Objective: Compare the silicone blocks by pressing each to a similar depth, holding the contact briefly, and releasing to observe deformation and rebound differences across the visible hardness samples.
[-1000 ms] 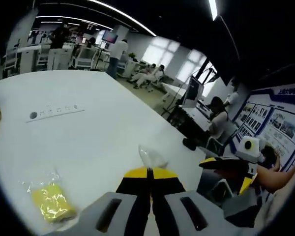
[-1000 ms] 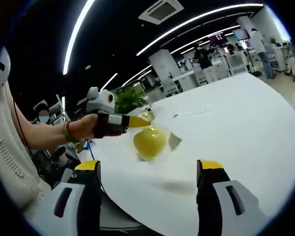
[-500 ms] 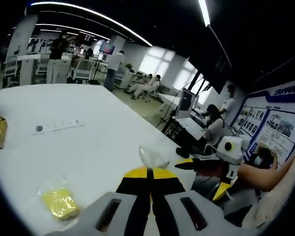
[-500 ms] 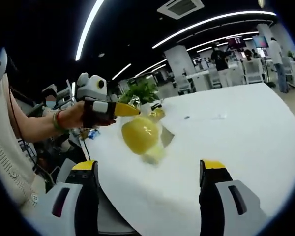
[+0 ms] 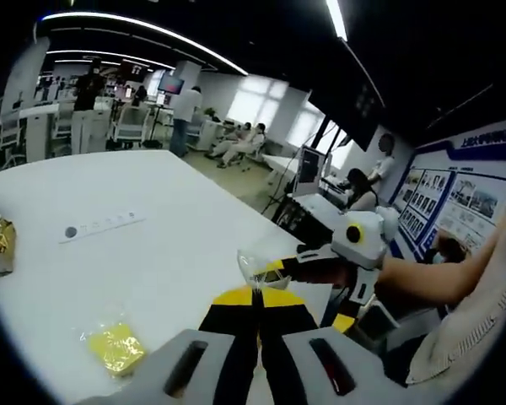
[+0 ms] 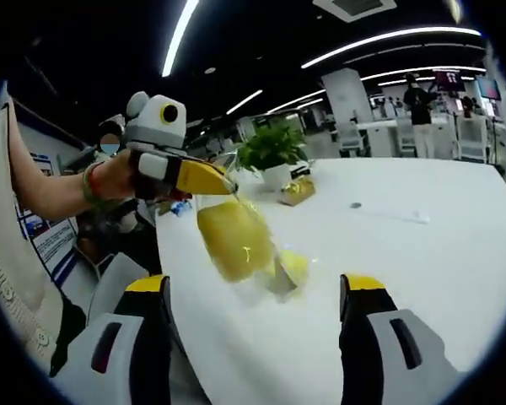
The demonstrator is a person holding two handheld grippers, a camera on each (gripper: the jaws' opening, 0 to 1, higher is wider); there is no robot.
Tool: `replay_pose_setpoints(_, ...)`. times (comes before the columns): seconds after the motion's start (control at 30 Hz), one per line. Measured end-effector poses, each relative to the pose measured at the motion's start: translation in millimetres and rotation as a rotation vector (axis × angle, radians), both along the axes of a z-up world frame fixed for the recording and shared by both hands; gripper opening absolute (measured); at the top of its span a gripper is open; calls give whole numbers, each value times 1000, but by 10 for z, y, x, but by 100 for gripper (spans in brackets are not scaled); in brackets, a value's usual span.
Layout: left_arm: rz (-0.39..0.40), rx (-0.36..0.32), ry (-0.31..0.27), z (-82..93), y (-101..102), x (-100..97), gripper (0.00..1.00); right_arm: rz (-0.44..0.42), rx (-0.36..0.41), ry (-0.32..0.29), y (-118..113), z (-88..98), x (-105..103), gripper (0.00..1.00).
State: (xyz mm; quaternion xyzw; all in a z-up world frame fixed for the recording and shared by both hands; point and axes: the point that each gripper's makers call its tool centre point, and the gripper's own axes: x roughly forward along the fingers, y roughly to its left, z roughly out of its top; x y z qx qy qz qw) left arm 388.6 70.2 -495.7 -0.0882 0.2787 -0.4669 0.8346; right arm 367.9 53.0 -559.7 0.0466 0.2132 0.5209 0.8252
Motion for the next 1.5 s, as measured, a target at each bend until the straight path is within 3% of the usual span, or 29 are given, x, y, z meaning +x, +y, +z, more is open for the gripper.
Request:
replay_pose_setpoints(0.33, -51, -10, 6, 12, -54, -35, 0, 104, -13, 1, 361, -49, 57, 71)
replay_pose_setpoints(0.57, -86, -17, 13, 10, -95, -69, 0, 140, -6, -12, 462, -27, 70, 64)
replay_pose_setpoints(0.93, -113, -30, 5, 35, -142, -81, 0, 180, -7, -50, 484, -2, 62, 37)
replay_pose_setpoints(1.07, -122, -34, 3, 20, -135, -117, 0, 192, -27, -75, 488, -12, 36, 35)
replay_pose_setpoints(1.5, -127, -37, -24, -3, -81, -227, 0, 236, -134, -46, 517, -77, -130, 14)
